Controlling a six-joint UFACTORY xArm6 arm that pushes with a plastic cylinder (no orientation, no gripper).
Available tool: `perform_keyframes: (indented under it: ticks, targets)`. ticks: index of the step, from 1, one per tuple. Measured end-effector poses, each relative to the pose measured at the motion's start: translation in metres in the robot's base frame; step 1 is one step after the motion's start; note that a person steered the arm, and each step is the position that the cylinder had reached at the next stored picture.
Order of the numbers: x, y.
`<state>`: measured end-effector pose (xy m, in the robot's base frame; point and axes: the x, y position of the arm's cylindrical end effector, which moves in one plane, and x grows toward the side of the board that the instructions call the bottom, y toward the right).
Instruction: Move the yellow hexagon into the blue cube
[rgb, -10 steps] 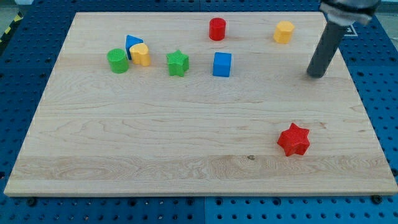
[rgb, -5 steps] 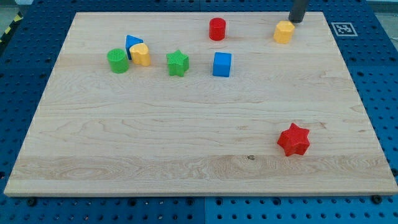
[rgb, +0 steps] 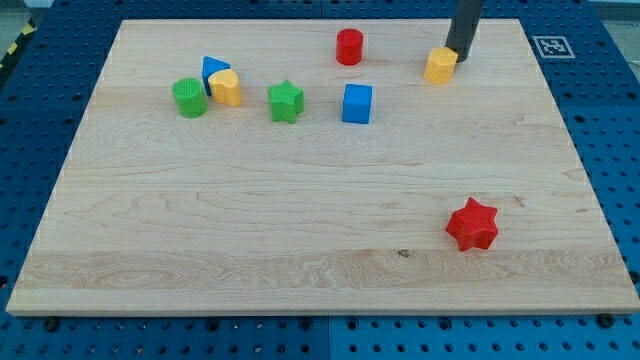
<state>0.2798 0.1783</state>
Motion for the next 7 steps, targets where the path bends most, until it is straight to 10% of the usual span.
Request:
perform_keyframes:
  ticks: [7]
  targets:
    - [0.061,-0.037]
